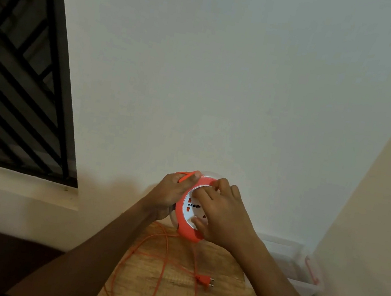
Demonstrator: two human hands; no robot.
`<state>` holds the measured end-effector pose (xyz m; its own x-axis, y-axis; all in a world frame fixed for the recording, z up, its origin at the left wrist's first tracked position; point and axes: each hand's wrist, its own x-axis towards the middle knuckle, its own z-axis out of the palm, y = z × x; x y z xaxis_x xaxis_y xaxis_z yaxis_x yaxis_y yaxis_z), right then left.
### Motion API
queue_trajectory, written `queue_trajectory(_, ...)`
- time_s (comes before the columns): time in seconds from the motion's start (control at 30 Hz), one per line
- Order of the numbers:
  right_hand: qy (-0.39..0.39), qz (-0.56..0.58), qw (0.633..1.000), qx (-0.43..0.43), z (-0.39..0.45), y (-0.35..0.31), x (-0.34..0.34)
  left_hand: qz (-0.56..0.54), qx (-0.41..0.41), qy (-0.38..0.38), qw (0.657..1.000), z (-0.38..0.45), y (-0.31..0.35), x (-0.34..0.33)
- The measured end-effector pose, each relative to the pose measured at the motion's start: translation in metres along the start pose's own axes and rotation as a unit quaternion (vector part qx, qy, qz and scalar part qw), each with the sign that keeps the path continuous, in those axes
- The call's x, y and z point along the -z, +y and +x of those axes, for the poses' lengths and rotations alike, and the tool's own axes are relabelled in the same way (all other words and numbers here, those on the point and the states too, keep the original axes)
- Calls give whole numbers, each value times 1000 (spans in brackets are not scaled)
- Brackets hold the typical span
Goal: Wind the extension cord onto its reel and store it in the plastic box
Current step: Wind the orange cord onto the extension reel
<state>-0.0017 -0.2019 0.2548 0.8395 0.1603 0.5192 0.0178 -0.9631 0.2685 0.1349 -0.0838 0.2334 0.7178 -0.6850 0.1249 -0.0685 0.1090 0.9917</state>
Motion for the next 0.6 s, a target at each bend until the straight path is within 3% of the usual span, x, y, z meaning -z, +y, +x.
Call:
queue_trajectory(0.23, 85, -57, 994, -34, 6, -4, -3, 19, -14, -6, 1000, 1, -9, 2)
queue_trajectory(0.4, 102, -72, 990, -70, 9, -4, -6, 20, -11, -6, 1000, 1, -10, 2)
queue_trajectory(0.6, 66, -29, 974, -214, 13, -6, -11, 10, -3, 8, 1000, 2, -5, 1)
